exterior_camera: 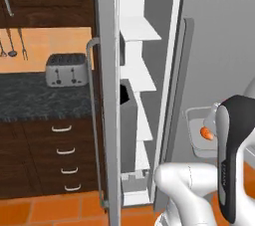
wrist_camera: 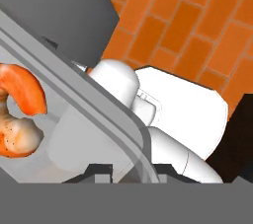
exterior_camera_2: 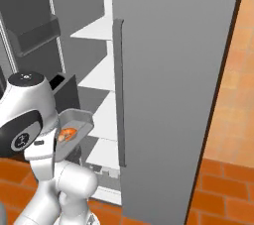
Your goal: Take the meat container that has the shrimp and place it on the second highest rack of the freezer. Then take the vegetable container that has the cucumber and mushroom and place it on the highest rack of the freezer.
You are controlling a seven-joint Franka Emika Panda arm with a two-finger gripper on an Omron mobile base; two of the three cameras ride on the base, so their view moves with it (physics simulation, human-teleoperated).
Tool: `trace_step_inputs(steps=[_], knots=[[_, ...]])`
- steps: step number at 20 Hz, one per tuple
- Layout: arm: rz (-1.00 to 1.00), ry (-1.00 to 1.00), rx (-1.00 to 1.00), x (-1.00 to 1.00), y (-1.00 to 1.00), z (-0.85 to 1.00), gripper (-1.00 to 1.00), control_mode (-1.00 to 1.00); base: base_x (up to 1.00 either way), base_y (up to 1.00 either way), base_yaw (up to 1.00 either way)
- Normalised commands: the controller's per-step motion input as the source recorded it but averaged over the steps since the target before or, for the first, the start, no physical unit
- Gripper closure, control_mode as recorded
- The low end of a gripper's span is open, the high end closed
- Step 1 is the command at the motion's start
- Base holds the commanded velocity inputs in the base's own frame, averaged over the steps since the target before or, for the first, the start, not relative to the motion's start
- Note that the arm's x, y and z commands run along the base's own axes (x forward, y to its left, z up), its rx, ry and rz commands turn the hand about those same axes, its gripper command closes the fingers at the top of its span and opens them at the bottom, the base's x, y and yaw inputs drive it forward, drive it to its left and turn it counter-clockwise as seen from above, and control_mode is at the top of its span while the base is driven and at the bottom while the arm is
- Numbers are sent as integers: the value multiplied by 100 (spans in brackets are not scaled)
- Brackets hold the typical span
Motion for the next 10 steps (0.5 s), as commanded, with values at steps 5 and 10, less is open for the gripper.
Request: trace_step_inputs(steps=[5,10], knots=[[0,0,0,0,0,0,100,100,46,-18,33],[0,0,0,0,0,0,100,100,58,-7,19]])
